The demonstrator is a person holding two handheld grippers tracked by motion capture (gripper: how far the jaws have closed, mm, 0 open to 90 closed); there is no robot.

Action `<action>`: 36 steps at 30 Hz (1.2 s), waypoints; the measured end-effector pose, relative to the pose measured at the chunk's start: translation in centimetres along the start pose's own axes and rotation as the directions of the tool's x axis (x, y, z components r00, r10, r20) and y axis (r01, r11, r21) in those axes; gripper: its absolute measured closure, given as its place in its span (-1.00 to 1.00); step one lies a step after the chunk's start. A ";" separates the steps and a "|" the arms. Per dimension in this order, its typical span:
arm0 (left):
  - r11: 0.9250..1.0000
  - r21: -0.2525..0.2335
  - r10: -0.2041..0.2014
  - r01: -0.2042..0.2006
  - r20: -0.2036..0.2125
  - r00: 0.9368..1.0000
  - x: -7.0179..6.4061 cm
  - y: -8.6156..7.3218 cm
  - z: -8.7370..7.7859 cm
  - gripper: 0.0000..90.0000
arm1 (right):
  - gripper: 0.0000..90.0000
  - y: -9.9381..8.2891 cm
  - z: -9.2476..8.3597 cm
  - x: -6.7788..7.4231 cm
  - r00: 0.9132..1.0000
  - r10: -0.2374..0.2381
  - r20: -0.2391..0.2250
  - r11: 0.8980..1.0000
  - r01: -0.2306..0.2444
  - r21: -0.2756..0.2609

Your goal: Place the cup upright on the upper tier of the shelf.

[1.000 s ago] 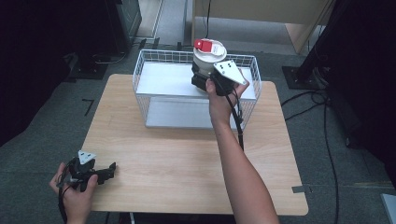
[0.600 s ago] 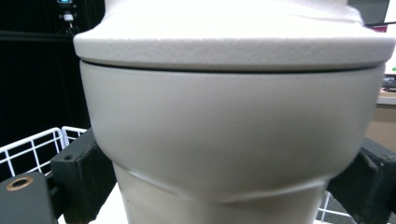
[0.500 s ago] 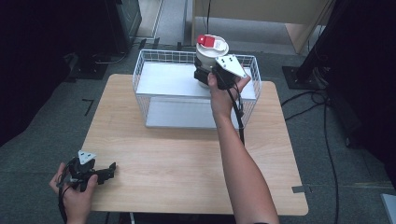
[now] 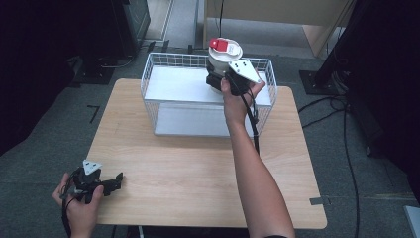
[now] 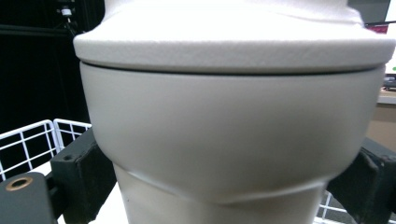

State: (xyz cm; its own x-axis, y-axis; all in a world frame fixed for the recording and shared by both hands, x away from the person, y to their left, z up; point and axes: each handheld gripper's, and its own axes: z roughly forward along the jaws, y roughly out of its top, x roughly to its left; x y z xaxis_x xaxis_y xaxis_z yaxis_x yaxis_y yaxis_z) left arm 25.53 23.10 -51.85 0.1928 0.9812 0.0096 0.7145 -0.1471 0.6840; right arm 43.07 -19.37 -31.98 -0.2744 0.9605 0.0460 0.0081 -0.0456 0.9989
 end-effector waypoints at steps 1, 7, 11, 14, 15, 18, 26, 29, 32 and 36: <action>1.000 0.000 0.001 -0.001 0.000 1.000 0.0 0.0 0.0 -1.00 | -0.83 0.0 0.0 0.0 1.000 0.003 -0.002 1.000 -0.003 0.000; 1.000 0.000 0.001 -0.001 0.000 1.000 0.0 0.0 0.0 -1.00 | -0.86 0.1 -0.3 -0.3 0.999 0.020 -0.037 1.000 -0.020 -0.004; 1.000 0.000 0.000 0.000 0.000 1.000 0.0 0.0 0.0 -1.00 | -0.92 0.3 -0.2 -0.3 0.998 0.026 -0.050 1.000 -0.025 0.008; 1.000 0.000 0.001 -0.001 0.000 1.000 0.0 0.0 0.0 -1.00 | -0.97 0.5 -0.3 -0.4 0.998 0.024 -0.057 1.000 -0.023 0.016; 1.000 0.000 0.001 -0.001 0.000 1.000 0.0 0.0 0.0 -1.00 | -0.97 0.5 -0.3 -0.4 0.998 0.025 -0.055 1.000 -0.024 0.018; 1.000 0.000 0.001 -0.001 -0.001 1.000 0.0 0.0 0.0 -1.00 | -0.98 0.7 -0.4 -0.8 0.998 0.019 -0.060 1.000 -0.018 0.022; 1.000 0.000 0.000 0.000 -0.001 1.000 0.0 0.0 0.0 -1.00 | -0.97 0.8 -0.6 -0.6 0.999 -0.013 -0.042 1.000 0.014 0.027; 1.000 0.000 0.001 -0.001 -0.001 1.000 0.0 0.0 0.0 -1.00 | -0.97 0.7 -0.6 -0.7 0.999 -0.012 -0.044 1.000 0.013 0.027; 1.000 0.000 0.000 0.000 -0.001 1.000 0.0 0.0 0.0 -1.00 | -1.00 0.8 -0.6 -0.7 0.999 -0.006 -0.048 0.999 0.008 0.034; 1.000 0.001 0.001 -0.001 -0.001 1.000 0.0 0.0 0.0 -1.00 | -1.00 0.6 -0.9 -0.3 0.999 -0.033 -0.028 0.999 0.034 0.042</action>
State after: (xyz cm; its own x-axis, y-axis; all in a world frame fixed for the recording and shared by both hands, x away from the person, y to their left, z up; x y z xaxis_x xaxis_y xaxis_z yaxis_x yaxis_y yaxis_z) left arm 25.54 23.10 -51.85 0.1930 0.9811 0.0108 0.7147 -0.1481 0.6835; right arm 42.29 -19.91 -31.36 -0.3012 0.9535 0.0133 0.0393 -0.0016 0.9992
